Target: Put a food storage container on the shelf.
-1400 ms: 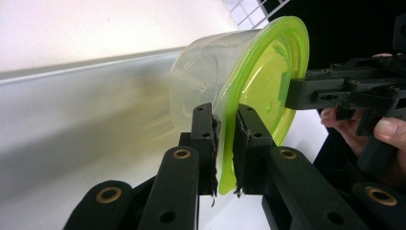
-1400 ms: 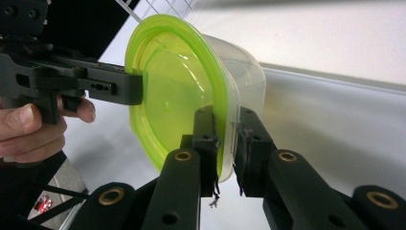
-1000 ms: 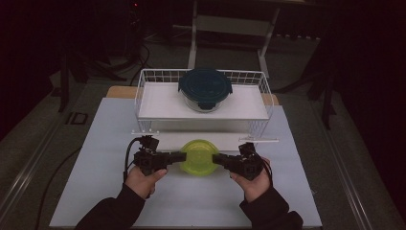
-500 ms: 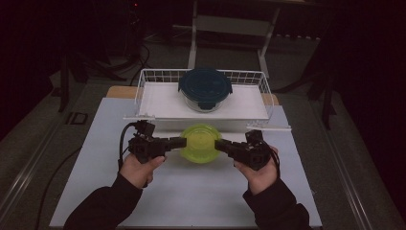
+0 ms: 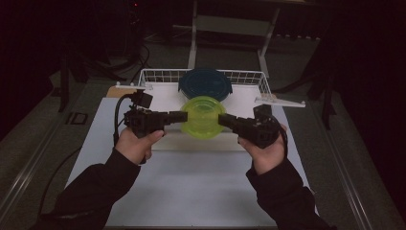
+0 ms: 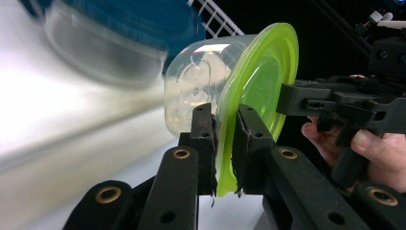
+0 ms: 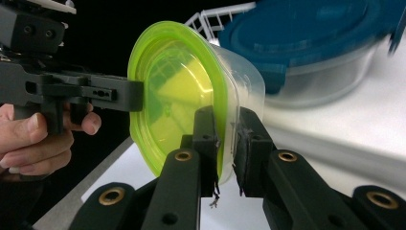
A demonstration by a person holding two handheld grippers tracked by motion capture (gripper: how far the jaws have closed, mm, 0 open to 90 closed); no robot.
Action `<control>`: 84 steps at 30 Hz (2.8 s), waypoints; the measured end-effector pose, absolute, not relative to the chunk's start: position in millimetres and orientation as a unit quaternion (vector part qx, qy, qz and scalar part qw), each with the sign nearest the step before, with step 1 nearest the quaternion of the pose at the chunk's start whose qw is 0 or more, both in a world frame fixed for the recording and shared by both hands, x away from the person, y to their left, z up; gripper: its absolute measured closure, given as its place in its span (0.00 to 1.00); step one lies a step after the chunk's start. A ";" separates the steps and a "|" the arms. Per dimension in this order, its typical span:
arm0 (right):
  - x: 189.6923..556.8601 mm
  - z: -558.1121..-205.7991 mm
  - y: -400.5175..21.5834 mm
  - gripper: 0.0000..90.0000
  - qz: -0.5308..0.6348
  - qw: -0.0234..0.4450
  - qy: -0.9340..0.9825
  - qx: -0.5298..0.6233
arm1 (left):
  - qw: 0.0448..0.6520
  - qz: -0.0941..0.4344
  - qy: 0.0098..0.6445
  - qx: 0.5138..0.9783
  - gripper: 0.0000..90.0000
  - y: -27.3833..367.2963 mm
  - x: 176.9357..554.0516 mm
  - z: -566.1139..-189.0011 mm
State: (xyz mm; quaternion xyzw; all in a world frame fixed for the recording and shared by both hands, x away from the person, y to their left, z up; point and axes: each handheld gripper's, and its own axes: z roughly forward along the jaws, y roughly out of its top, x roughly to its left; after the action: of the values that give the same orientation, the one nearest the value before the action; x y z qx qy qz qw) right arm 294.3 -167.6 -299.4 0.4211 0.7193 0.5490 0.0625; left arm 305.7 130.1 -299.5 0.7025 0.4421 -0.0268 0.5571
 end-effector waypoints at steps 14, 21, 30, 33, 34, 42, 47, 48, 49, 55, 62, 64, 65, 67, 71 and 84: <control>337.2 -259.2 -171.1 0.89 0.560 0.085 0.701 0.433 | 0.563 -0.009 0.445 0.696 0.88 121.7 347.1 -261.2; 356.7 -258.4 -169.1 0.89 0.549 0.075 0.700 0.450 | 0.549 -0.027 0.465 0.694 0.88 121.3 370.8 -261.7; 374.1 -257.8 -170.0 0.88 0.539 0.052 0.696 0.472 | 0.559 -0.043 0.469 0.682 0.86 122.3 386.1 -266.0; 379.0 -257.6 -170.9 0.84 0.536 0.041 0.697 0.475 | 0.563 -0.041 0.469 0.680 0.84 121.8 389.7 -266.7; 381.0 -257.8 -171.0 0.82 0.533 0.047 0.697 0.477 | 0.564 -0.040 0.469 0.679 0.83 121.1 391.1 -267.0; 395.0 -261.5 -172.5 0.82 0.537 0.044 0.680 0.497 | 0.569 -0.044 0.473 0.672 0.78 120.0 404.1 -265.7; 402.0 -259.3 -169.7 0.78 0.533 0.045 0.680 0.501 | 0.569 -0.037 0.475 0.671 0.73 120.7 410.2 -268.4; 403.1 -259.0 -168.9 0.77 0.532 0.048 0.680 0.502 | 0.567 -0.036 0.476 0.671 0.73 120.6 411.4 -268.8; 404.5 -258.8 -168.0 0.76 0.532 0.051 0.678 0.504 | 0.566 -0.031 0.476 0.672 0.69 120.7 412.9 -269.7; 411.3 -256.6 -163.2 0.69 0.525 0.070 0.681 0.506 | 0.562 -0.021 0.479 0.674 0.61 119.5 419.8 -271.9; 417.3 -257.1 -161.4 0.63 0.524 0.075 0.676 0.513 | 0.556 -0.006 0.480 0.679 0.53 120.0 423.2 -270.7; 417.8 -256.3 -161.5 0.62 0.523 0.080 0.674 0.515 | 0.556 0.002 0.482 0.678 0.53 120.9 423.0 -269.6; 417.8 -255.4 -162.0 0.61 0.524 0.081 0.673 0.515 | 0.557 0.003 0.482 0.676 0.53 121.9 423.2 -268.7; 417.6 -253.6 -163.0 0.59 0.527 0.083 0.671 0.514 | 0.565 0.002 0.484 0.668 0.50 124.7 422.8 -267.2; 415.1 -250.7 -164.5 0.55 0.529 0.085 0.676 0.507 | 0.572 0.007 0.481 0.664 0.48 130.8 418.3 -263.2; 393.6 -251.8 -169.9 0.52 0.531 0.085 0.691 0.483 | 0.571 0.023 0.453 0.684 0.47 139.9 385.9 -260.4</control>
State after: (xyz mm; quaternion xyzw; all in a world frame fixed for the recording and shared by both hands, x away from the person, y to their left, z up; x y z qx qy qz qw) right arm 393.6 -169.9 -251.8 0.4826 0.6912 0.5312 0.0848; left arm 385.9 139.9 -260.4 0.6844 0.4526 0.0229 0.5711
